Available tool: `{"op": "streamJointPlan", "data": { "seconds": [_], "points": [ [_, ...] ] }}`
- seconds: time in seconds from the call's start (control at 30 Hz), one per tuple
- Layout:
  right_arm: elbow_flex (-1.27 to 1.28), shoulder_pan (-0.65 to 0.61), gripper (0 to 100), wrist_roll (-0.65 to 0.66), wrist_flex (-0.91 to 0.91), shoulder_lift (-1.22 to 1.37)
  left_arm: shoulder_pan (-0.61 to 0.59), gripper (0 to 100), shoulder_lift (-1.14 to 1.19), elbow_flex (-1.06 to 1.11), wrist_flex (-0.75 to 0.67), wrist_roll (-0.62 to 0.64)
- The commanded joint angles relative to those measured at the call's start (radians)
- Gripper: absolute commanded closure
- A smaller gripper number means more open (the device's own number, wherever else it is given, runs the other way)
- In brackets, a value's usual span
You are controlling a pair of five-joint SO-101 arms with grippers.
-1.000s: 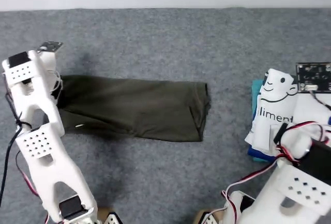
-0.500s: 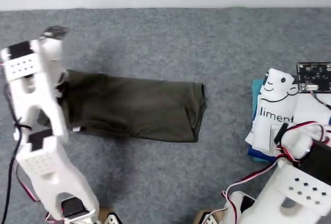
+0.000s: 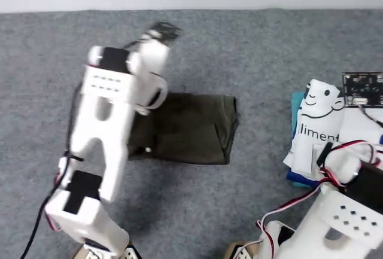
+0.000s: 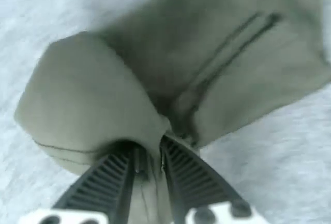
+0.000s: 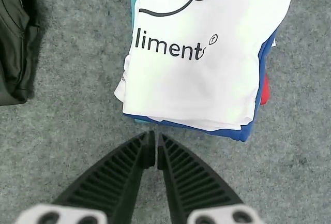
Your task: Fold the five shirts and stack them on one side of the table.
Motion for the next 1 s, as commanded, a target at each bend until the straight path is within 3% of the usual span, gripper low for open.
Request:
{"op": "streamJointPlan", "data": {
  "seconds": [0.0, 0.2, 0.37, 0.6, 0.8, 0.97],
  "points": [
    [-0.005, 0.007, 96.9, 0.000, 0.039, -0.016, 0.163, 100, -0.057, -0.002, -0.015, 0.071],
    [-0.005, 0.007, 96.9, 0.000, 0.039, -0.016, 0.313, 100, -0.005, -0.008, -0.172, 0.118],
    [-0.003, 0.007, 96.9, 0.000, 0.039, -0.016, 0.351, 100, 0.175, -0.125, -0.189, 0.140],
    [-0.003, 0.007, 96.9, 0.000, 0.039, -0.016, 0.354, 99, 0.448, -0.456, -0.135, 0.135],
    [-0.003, 0.007, 96.9, 0.000, 0.039, -0.016, 0.367, 79, 0.637, -0.754, 0.026, 0.141],
    [-0.003, 0.007, 96.9, 0.000, 0.039, -0.016, 0.338, 79, 0.597, -0.839, 0.025, 0.118]
  ]
}}
